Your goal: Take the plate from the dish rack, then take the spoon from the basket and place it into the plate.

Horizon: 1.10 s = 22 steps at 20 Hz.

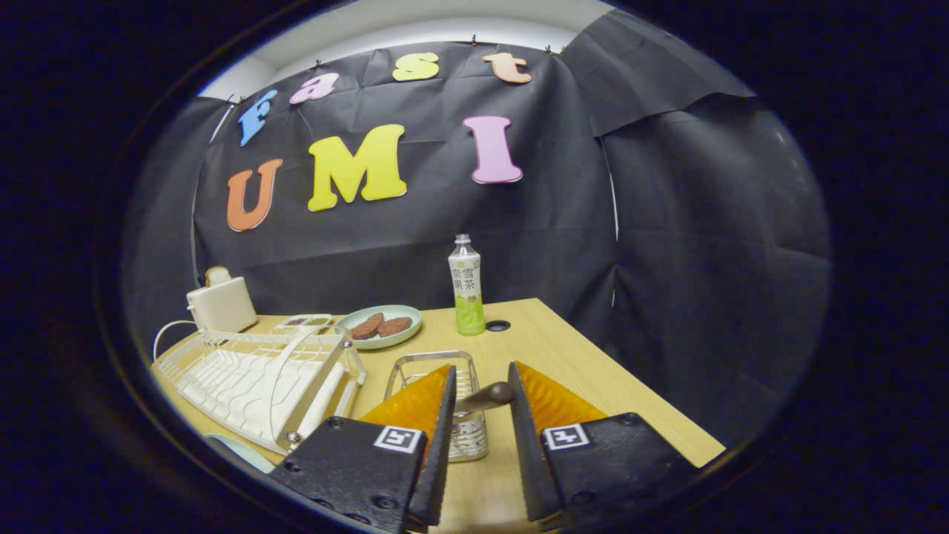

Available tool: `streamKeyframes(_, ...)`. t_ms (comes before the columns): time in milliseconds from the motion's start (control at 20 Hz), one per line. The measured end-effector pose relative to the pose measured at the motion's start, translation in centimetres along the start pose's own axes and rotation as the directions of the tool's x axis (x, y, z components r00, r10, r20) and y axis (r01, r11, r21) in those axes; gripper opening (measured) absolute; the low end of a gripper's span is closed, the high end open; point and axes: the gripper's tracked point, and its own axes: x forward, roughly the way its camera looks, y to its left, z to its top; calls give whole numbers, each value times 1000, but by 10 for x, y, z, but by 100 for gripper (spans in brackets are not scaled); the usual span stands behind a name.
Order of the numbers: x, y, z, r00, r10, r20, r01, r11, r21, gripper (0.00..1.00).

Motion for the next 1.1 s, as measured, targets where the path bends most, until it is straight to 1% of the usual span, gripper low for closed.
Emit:
streamKeyframes(50,-8,11,5,999,38,5,-38,999,-1,37)
streamKeyframes(100,-2,18,4,998,58,4,-58,998,-4,34)
streamKeyframes(150,-6,22,7,999,53,3,-53,999,-14,25)
streamKeyframes(200,-3,20,9,1000,26,9,-26,999,-35,21)
streamKeyframes(250,-3,23,14,1000,19,18,-18,999,-48,18)
streamKeyframes(500,-3,24,42,997,-31,65,33,999,-25,15)
streamKeyframes(700,-11,22,82,991,-55,125,57,998,-11,15)
streamKeyframes(750,-16,24,95,988,-54,142,54,999,0,15)
streamKeyframes(900,-34,35,127,984,-32,175,36,999,-18,15)
streamKeyframes(1050,-70,58,151,973,21,231,-6,998,-68,15)
streamKeyframes(1100,-82,68,152,970,39,239,-18,996,-88,15)
